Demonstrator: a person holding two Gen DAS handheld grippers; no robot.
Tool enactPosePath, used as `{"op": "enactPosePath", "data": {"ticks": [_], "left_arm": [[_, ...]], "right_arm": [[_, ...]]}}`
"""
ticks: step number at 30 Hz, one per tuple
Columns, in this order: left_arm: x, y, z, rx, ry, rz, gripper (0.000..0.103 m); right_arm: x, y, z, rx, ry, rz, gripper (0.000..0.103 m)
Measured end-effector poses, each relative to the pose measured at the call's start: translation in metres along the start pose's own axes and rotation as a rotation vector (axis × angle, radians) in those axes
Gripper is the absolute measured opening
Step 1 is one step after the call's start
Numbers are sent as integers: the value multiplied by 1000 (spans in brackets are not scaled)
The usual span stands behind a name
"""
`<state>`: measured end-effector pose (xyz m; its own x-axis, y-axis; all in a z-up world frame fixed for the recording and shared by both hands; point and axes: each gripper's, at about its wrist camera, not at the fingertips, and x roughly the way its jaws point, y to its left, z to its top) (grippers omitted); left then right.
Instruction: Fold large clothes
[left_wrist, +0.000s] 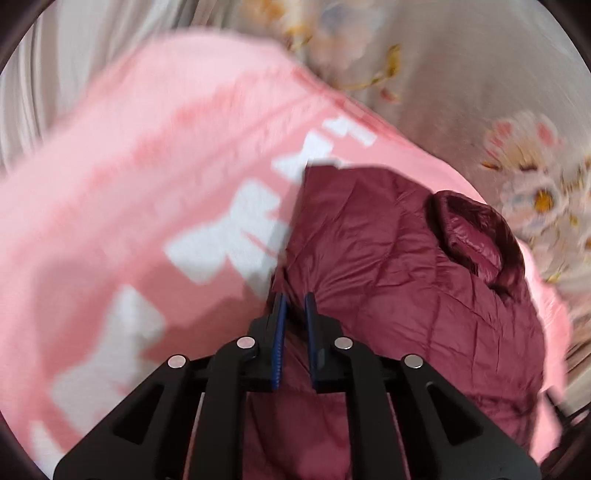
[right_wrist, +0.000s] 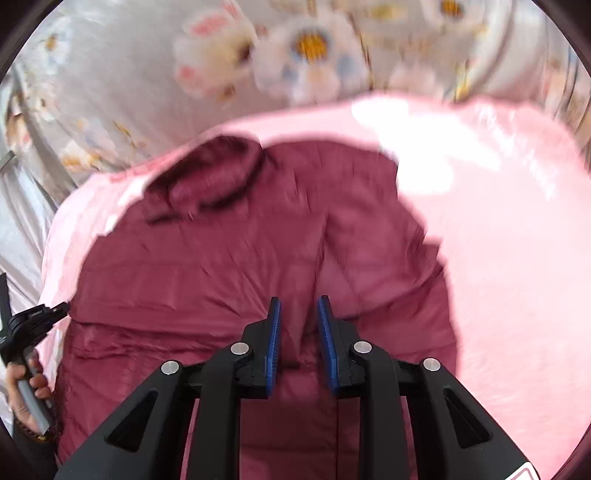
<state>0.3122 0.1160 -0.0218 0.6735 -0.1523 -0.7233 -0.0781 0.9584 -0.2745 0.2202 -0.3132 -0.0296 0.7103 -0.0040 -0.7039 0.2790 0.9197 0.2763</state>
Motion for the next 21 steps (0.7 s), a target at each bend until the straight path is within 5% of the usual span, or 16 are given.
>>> {"op": "enactPosePath", "data": {"ticks": [4, 7, 9, 11, 21], "left_arm": [[-22, -61, 5, 128, -37, -45, 11], [-2, -102, -12, 213, 18, -64, 25], [16, -119, -22, 254, 68, -60, 25], [35, -123, -40, 262, 109, -49, 25], [44, -120, -69, 305, 41, -16, 24]], "right_arm": [[0, 43, 18, -73, -7, 64, 22], [27, 82, 17, -190, 33, 62, 22], [49, 96, 6, -243, 80, 62, 21], [62, 99, -6, -258, 110, 46, 21], [75, 100, -28, -289, 91, -1, 19]]}}
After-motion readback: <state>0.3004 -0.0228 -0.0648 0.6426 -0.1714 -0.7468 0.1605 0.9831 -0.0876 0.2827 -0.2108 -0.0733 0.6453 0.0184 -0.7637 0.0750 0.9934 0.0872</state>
